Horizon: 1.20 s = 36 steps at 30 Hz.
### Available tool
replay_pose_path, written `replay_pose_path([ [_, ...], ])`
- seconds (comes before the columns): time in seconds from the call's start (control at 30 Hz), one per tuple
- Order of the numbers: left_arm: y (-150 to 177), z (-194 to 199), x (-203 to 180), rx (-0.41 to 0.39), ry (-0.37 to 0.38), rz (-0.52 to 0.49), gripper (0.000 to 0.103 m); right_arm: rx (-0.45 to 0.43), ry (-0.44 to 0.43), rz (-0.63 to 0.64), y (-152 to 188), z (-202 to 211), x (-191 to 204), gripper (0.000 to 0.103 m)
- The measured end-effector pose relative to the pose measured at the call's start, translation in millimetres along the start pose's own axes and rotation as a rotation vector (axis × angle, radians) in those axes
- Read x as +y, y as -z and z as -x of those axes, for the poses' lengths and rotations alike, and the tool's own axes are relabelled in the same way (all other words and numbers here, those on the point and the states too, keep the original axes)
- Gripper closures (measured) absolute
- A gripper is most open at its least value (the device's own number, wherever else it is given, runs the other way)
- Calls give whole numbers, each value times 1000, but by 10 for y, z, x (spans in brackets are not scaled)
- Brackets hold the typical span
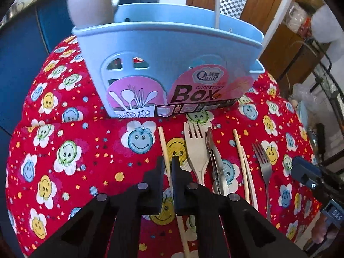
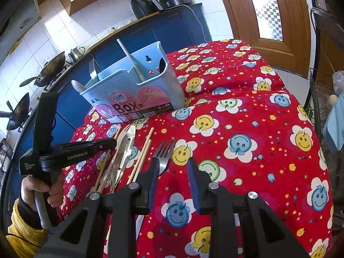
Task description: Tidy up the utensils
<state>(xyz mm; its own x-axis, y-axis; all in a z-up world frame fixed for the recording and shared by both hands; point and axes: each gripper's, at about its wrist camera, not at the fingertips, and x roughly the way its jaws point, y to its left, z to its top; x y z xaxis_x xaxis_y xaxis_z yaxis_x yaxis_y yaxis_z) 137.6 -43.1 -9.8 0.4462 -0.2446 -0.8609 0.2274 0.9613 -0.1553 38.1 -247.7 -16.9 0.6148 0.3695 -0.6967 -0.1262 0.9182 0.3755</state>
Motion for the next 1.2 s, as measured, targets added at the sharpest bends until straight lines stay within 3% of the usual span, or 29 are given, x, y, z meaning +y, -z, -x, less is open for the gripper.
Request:
replay_pose_path([
  [0.5,171,617,297,-214,65,78,99,182,-51,-42,-117,-355,-3,73],
  [0.67,215,764,353,-252,92,84,99,222,-113,-96,-227,-478,-40,74],
  [0.77,219,827,363,-269,107,84,99,234,-145,-130,-279,-533,-84,78],
  [0.87,229,875,359,-286,119,86,99,247,-174,-158,-311,-586,-129,90],
  [1.0,239,939,344,-310,130,86,99,226,-209,-163,-305,-568,-143,94],
  [1.2,240,1053,315,-351,143,81,99,107,-253,-135,-270,-290,-55,98],
])
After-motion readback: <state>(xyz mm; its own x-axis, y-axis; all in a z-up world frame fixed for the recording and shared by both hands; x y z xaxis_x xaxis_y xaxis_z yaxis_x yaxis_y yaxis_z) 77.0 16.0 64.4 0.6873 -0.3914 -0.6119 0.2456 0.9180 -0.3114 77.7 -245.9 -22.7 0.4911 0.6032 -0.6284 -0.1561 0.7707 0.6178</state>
